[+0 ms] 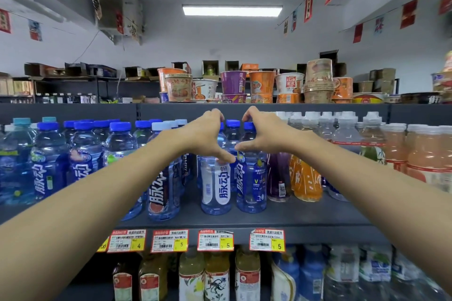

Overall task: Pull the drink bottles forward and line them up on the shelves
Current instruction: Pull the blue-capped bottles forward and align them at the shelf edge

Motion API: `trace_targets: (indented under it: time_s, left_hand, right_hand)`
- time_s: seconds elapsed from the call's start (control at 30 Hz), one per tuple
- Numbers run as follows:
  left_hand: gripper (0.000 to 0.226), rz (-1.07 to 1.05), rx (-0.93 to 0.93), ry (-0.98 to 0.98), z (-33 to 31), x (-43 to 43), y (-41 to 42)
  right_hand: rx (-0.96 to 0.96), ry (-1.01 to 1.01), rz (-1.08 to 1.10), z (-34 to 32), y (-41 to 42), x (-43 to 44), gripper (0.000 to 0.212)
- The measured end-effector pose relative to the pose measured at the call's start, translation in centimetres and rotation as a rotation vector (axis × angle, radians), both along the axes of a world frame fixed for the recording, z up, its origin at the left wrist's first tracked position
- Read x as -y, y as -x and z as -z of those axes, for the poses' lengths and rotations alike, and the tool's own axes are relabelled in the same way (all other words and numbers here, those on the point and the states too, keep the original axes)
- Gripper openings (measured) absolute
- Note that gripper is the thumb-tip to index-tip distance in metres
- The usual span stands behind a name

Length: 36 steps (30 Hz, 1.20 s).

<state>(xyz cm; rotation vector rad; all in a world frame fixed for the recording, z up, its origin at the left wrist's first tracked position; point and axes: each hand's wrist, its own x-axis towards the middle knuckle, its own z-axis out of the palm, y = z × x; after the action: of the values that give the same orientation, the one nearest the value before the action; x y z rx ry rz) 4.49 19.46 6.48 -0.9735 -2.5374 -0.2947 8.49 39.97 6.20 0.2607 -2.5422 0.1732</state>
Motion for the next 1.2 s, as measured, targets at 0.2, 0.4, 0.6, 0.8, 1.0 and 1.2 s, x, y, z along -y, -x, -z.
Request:
trace_targets:
  time_s: [0.2, 0.4, 0.6, 0.8, 1.0, 1.2]
  left_hand:
    - [0.112, 0.003, -0.050, 0.161, -1.0, 0.3, 0.3]
    - [0.113, -0.033, -0.053, 0.267, -1.4, 0.4, -0.4]
    - [0.116, -0.029, -0.081, 0.288, -1.1, 0.7, -0.1]
    - [0.113, -0.107, -0.104, 0.386, -1.7, 1.5, -0.1]
    - [0.098, -0.177, -0.219, 0.514, -2.1, 1.9, -0.3]
    - [0.094, -0.164, -0.251, 0.528, -2.2, 2.0, -0.2]
  right_hand:
    - [0.213, 0.015, -0.033, -2.2, -0.7, -0.9, 0.076]
    - [0.116, -0.164, 0.038, -0.6, -0.9, 0.2, 0.101]
    - [0.175, -0.206, 0.056, -1.0, -1.7, 0.1, 0.103]
    - [0.244, -0.317, 0.113, -2.4, -3.6, -0.8, 0.101]
    - [0.266, -0.508, 0.252, -3.1, -3.5, -0.9, 0.107]
    - [0.185, -0.455, 0.195, -4.8, -0.4, 1.1, 0.073]
